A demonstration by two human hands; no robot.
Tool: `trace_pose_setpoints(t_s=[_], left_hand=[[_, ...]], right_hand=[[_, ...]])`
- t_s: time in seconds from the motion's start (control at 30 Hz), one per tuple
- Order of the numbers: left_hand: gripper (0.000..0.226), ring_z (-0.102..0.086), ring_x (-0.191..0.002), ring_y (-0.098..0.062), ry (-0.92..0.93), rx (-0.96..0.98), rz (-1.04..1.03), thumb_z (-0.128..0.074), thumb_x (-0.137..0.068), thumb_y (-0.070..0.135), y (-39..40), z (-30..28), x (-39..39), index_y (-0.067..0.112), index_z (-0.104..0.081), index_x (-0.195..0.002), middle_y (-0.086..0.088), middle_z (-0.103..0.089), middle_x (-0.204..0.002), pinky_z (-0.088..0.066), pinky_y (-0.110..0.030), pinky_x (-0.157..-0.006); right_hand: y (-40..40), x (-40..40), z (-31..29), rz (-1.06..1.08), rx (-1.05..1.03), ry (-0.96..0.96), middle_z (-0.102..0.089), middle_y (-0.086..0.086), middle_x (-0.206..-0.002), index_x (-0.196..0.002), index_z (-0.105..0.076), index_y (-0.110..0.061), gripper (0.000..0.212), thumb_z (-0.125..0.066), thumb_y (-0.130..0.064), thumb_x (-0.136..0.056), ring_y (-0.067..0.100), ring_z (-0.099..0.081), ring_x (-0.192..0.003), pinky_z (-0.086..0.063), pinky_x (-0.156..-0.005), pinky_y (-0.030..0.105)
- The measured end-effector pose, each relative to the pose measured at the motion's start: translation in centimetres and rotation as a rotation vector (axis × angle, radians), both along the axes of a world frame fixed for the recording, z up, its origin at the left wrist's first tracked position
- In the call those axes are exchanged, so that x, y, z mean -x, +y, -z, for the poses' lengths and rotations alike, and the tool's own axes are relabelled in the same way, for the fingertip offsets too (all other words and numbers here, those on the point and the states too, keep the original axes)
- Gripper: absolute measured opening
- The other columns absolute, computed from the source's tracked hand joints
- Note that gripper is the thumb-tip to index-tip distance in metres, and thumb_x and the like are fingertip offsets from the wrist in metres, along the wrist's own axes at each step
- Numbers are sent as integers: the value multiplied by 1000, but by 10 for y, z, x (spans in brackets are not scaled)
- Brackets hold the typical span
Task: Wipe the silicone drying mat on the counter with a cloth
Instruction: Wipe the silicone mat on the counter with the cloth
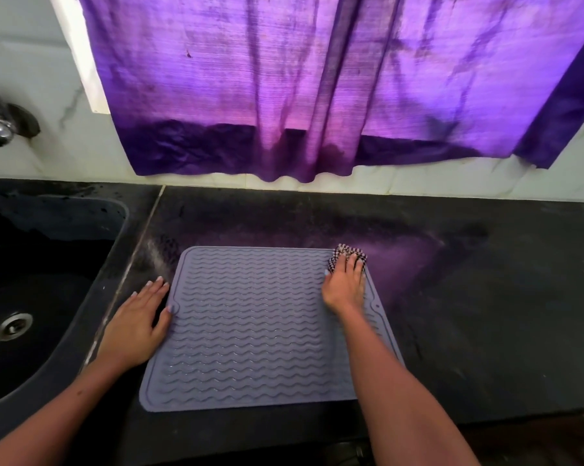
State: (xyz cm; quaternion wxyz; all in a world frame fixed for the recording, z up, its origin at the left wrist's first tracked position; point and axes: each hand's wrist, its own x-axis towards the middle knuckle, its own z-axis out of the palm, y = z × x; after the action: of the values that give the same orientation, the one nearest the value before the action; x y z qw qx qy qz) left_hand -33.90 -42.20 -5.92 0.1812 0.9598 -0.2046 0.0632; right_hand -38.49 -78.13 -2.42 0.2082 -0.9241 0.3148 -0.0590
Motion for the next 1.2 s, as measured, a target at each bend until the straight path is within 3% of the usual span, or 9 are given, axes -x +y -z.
trace_pose_setpoints(t_s=[0.07, 0.3, 0.4, 0.5, 0.57, 0.67, 0.83, 1.07, 1.2], left_hand=[[82, -28, -139, -20, 4, -6, -7, -12, -83, 59, 0, 1, 0, 5, -38, -140, -10, -35, -148, -17, -36, -115], [81, -28, -140, -20, 7, -19, -12, -11, -84, 57, 0, 1, 0, 6, -38, -140, -10, -35, -148, -17, -36, -115], [81, -28, -140, -20, 15, -3, -15, -11, -83, 58, 0, 1, 0, 7, -38, -140, -9, -35, -149, -18, -36, -115], [81, -28, -140, -18, 14, 2, -27, -12, -82, 58, 0, 2, 1, 8, -40, -140, -7, -35, -149, -17, -35, -115], [80, -28, -140, -18, 17, 0, -30, -12, -82, 57, 1, 1, 1, 10, -40, -140, -6, -35, -149, -16, -33, -115], [79, -28, -140, -18, 26, 0, -26, -12, -83, 57, 1, 0, 0, 10, -39, -140, -6, -34, -149, -16, -33, -115], [79, -26, -141, -16, 22, -2, -39, -10, -83, 57, 0, 3, 0, 11, -37, -142, -4, -32, -151, -15, -33, -116], [78, -24, -141, -16, 14, -10, -42, -8, -83, 55, -1, 5, -1, 12, -36, -142, -4, -30, -152, -14, -32, -116], [78, -25, -141, -16, 15, 1, -44, -9, -83, 55, -1, 3, 0, 12, -37, -142, -4, -32, -151, -15, -33, -116]], right_hand=[[-2, -2, 8, -32, 44, 57, 4, 10, -159, -151, -5, -12, 61, -31, -33, -100, 27, 6, -147, -2, -118, 40], [-16, -8, 2, -74, -8, 84, 1, 12, -159, -150, -9, -10, 59, -35, -18, -98, 29, 1, -147, -9, -120, 42], [-18, -16, -6, 10, -177, -37, -19, 13, -156, -147, -26, -10, 52, -40, -11, -96, 32, -18, -143, -21, -117, 41], [-10, -21, -18, 256, -392, -300, -44, 13, -144, -142, -39, -11, 45, -40, -12, -97, 33, -43, -129, -35, -105, 36], [7, -22, -22, 304, -361, -337, -38, 14, -148, -144, -34, -11, 47, -39, -12, -98, 33, -38, -134, -32, -109, 37], [41, -16, -10, 113, -219, -294, -18, 12, -156, -148, -21, -7, 52, -37, -11, -98, 26, -14, -146, -14, -119, 35], [54, -13, 16, -133, 131, 40, 6, 9, -159, -150, 0, -12, 59, -23, -35, -101, 22, 6, -147, 3, -118, 36], [49, -21, 11, -171, 128, 155, 12, 9, -158, -150, 4, -12, 61, -23, -37, -101, 23, 9, -146, 2, -118, 37], [47, -27, 4, -111, -36, -21, -7, 11, -158, -149, -17, -11, 53, -33, -23, -100, 26, -6, -147, -9, -120, 38]])
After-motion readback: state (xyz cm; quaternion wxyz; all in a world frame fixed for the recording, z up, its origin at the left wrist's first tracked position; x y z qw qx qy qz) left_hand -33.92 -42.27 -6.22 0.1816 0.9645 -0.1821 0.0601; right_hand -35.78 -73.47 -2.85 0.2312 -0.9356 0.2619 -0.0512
